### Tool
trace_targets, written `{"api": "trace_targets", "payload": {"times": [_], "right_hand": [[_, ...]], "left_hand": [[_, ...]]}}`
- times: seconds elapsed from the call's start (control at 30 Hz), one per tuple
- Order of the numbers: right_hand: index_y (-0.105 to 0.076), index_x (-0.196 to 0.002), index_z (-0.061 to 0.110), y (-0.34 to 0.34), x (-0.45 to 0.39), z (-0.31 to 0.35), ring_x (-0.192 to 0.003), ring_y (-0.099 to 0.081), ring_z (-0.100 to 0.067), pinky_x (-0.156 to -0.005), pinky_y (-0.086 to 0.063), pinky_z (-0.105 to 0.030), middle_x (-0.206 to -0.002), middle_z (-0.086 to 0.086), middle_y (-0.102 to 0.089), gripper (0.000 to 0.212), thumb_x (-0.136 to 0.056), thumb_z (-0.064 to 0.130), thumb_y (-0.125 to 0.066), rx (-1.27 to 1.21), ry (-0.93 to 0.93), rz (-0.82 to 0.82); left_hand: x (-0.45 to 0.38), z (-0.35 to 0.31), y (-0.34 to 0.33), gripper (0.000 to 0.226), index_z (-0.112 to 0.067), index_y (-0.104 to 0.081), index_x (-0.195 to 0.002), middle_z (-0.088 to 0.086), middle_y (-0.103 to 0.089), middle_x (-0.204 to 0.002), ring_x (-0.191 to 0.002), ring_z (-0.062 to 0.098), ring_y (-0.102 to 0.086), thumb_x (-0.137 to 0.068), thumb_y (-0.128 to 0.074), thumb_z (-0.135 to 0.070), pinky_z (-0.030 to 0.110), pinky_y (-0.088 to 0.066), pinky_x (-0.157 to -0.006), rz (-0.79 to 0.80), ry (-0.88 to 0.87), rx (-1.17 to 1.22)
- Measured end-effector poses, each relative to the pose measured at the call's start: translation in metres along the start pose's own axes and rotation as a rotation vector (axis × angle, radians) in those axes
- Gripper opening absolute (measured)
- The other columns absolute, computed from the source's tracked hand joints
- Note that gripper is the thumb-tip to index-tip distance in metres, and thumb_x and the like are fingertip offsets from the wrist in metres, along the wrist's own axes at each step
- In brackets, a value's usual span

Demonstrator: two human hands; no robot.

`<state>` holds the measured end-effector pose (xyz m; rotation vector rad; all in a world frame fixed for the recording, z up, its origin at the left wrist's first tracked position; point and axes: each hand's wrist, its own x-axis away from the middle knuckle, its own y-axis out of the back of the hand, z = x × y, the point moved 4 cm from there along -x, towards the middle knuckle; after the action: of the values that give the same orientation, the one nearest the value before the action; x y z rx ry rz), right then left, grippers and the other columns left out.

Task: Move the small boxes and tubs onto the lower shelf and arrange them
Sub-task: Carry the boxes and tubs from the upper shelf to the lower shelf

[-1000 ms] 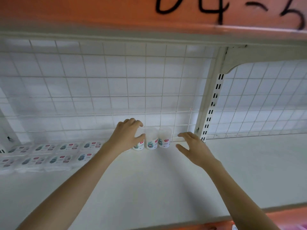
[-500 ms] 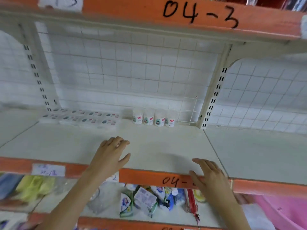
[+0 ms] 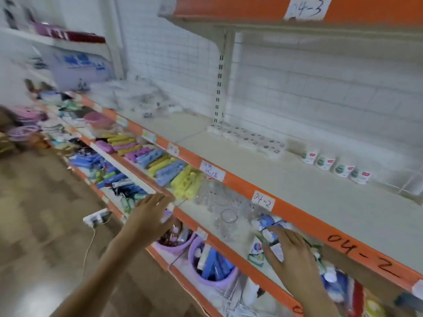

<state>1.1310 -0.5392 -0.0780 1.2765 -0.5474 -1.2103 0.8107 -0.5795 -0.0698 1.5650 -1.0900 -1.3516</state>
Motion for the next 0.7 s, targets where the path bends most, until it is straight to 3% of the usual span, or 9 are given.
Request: {"api": "trace_targets", "payload": {"times": [0.3, 0.43, 0.53, 0.7], "right_hand": [[-0.063, -0.107, 0.022, -0.073, -0.099, 0.156, -0.091, -0.064, -0.022, -0.074, -0.054, -0.038, -0.101, 0.003, -0.067, 0.045, -0.080, 0.049, -0.039, -0.134, 0.331, 0.062], [-0.064, -0.105, 0.022, -0.105, -0.146, 0.237, -0.088, -0.064, -0.021, -0.071, -0.053, -0.035, -0.097, 0.004, -0.067, 0.041, -0.079, 0.047, -0.045, -0.171, 0.398, 0.058], [-0.064, -0.106, 0.020, -0.120, -0.182, 0.290, -0.092, -0.062, -0.020, -0.075, -0.048, -0.030, -0.099, 0.004, -0.066, 0.028, -0.082, 0.035, -0.064, -0.191, 0.397, 0.039], [-0.061, -0.113, 0.021, -0.143, -0.237, 0.352, -0.104, -0.057, -0.017, -0.080, -0.040, -0.026, -0.110, 0.007, -0.062, 0.036, -0.084, 0.043, -0.055, -0.231, 0.363, 0.041]], "left_hand": [[0.069, 0.160, 0.052, 0.042, -0.019, -0.066, -0.096, 0.001, -0.067, -0.086, -0.077, 0.025, -0.066, -0.072, -0.043, -0.044, 0.034, -0.052, -0.062, -0.132, 0.351, -0.062], [0.072, 0.237, 0.065, 0.035, -0.025, -0.058, -0.099, 0.001, -0.066, -0.085, -0.080, 0.025, -0.064, -0.075, -0.044, -0.047, 0.035, -0.054, -0.065, -0.203, 0.388, -0.045], [0.062, 0.300, 0.074, 0.039, -0.021, -0.062, -0.097, 0.000, -0.065, -0.086, -0.081, 0.026, -0.065, -0.073, -0.044, -0.047, 0.035, -0.055, -0.066, -0.194, 0.427, -0.071], [0.030, 0.390, 0.088, 0.038, -0.023, -0.060, -0.099, 0.000, -0.067, -0.088, -0.081, 0.026, -0.066, -0.073, -0.044, -0.046, 0.038, -0.055, -0.066, -0.217, 0.409, -0.095]]}}
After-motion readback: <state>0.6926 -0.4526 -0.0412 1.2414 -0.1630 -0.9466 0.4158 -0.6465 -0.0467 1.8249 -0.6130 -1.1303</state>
